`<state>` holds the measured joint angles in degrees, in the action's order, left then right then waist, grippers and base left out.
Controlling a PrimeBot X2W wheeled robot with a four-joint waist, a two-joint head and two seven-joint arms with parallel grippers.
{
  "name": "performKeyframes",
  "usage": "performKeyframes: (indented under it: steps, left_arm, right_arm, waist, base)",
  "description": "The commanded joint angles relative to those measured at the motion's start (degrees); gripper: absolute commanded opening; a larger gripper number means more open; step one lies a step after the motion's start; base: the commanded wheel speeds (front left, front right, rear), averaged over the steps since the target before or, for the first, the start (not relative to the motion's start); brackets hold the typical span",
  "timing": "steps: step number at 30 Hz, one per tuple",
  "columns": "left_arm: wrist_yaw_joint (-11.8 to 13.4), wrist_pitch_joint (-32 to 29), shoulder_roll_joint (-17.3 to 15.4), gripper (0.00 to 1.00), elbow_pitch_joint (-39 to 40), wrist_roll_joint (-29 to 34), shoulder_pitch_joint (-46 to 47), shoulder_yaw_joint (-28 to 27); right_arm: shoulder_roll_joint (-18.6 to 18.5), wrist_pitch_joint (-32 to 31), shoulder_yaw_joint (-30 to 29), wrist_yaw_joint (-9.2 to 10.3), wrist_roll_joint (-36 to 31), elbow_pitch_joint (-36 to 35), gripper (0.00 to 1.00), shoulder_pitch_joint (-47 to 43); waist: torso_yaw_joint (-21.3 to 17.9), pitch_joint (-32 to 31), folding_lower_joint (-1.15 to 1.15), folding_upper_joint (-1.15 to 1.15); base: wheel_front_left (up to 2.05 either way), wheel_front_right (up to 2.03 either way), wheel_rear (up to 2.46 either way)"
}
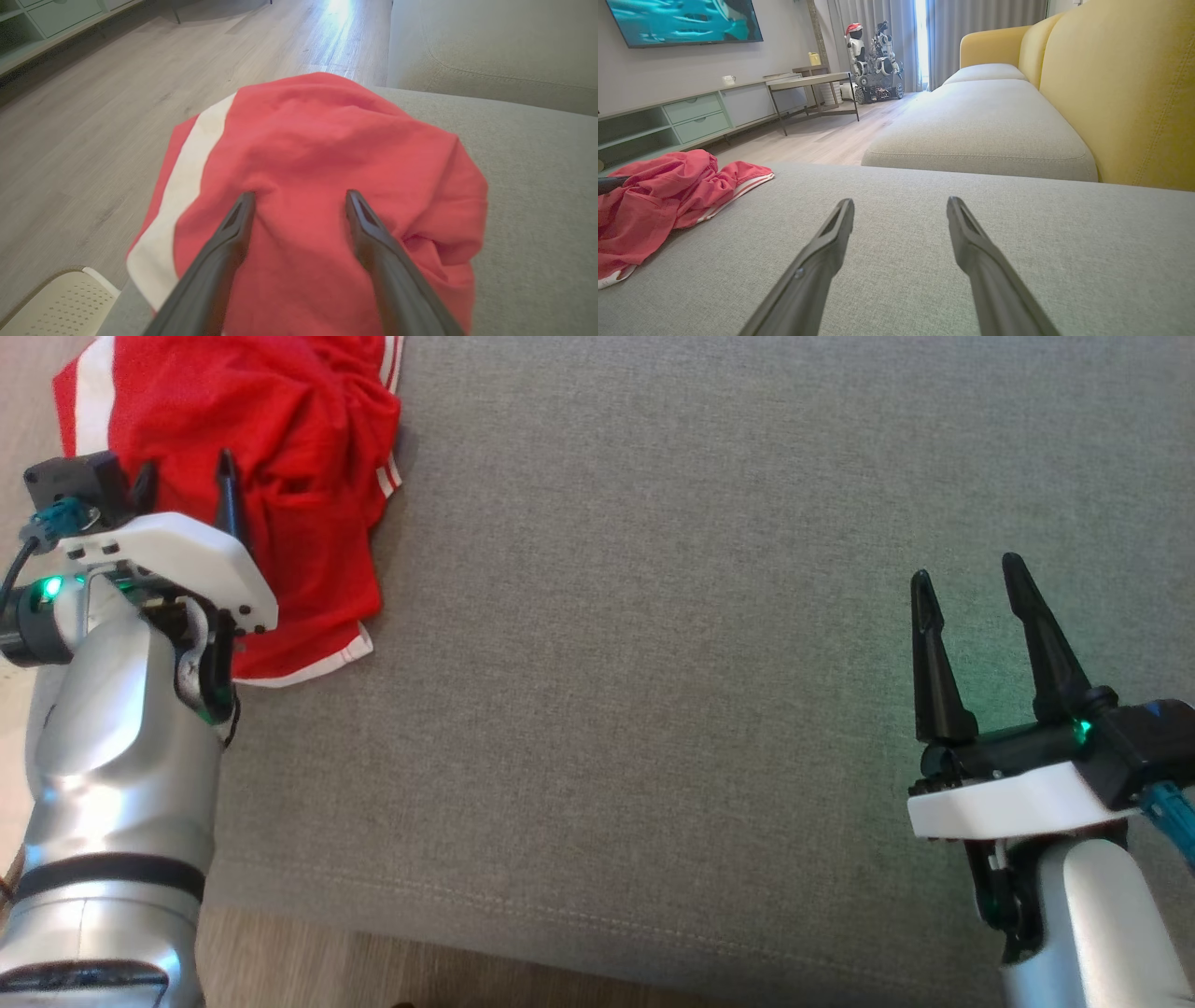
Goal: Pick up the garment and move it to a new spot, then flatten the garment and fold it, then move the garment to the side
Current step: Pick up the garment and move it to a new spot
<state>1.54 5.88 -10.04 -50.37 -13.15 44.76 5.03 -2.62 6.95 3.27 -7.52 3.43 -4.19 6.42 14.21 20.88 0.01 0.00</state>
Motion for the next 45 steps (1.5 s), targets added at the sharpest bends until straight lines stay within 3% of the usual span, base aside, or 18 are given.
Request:
performKeyframes:
  steps: [1, 2, 3, 9, 17, 22, 28, 36, 45]
  left_arm:
    - [0.31, 0.98, -3.1, 1.0, 0.31, 0.64, 2.5, -1.01]
    - [0.11, 1.36, -3.25, 0.43, -0.75, 0.5, 2.98, -1.04]
    - [0.12, 2.16, -3.44, 0.0, -1.53, 0.43, 3.45, -1.11]
    - [0.57, 7.55, -3.4, 0.0, -3.2, -0.12, 5.08, -1.57]
    - [1.73, 9.08, -3.12, 0.0, 11.92, -0.57, 3.63, -4.81]
    - [0.72, 9.1, -2.27, 0.0, 19.0, -0.84, 0.57, -5.26]
    - [-0.44, 9.11, 0.47, 0.0, 29.46, -2.58, -7.31, -5.67]
    - [-1.99, 7.82, 3.73, 0.0, 40.98, -4.22, -23.36, -2.03]
    - [1.24, 6.98, 5.65, 0.0, 44.69, -4.47, -35.1, 0.83]
  right_arm:
    - [-0.26, -0.3, 1.42, 0.03, -0.33, -2.34, 1.0, 1.38]
    - [-0.26, -0.26, 1.45, 0.03, -0.35, -2.31, 1.0, 1.37]
    - [-0.26, -0.22, 1.5, 0.03, -0.36, -2.27, 1.0, 1.36]
    - [-0.26, 0.14, 1.24, 0.03, 0.04, -1.39, 1.0, 1.3]
    - [-0.26, 1.51, 1.22, 0.03, 1.65, 0.61, 1.0, 0.56]
    - [-0.26, 2.77, 1.63, 0.03, 2.91, 1.82, 1.0, 0.49]
    - [-0.26, 4.54, 1.58, 0.03, 4.36, 2.93, 1.0, -0.37]
    - [-0.26, 5.74, 0.9, 0.03, 5.65, 3.06, 1.0, -3.18]
    - [-0.26, 6.36, 0.91, 0.03, 7.27, 2.95, 1.0, -6.02]
  waist:
    - [-0.22, 0.25, -0.01, 0.0]
    - [-0.33, 0.3, -0.01, 0.0]
    - [-0.42, 0.34, -0.01, 0.0]
    - [-0.19, -0.81, -0.01, 0.0]
    - [0.7, -4.61, -0.01, 0.0]
    - [0.51, -6.94, -0.01, 0.0]
    - [0.86, -11.24, -0.01, 0.0]
    - [1.34, -17.05, -0.01, 0.0]
    - [0.79, -20.43, -0.01, 0.0]
  base:
    - [0.0, 0.0, 0.0]
    - [0.0, 0.0, 0.0]
    - [0.0, 0.0, 0.0]
    - [0.0, 0.0, 0.0]
    - [0.0, 0.0, 0.0]
    - [0.0, 0.0, 0.0]
    - [0.0, 0.0, 0.0]
    - [0.0, 0.0, 0.0]
    - [0.0, 0.0, 0.0]
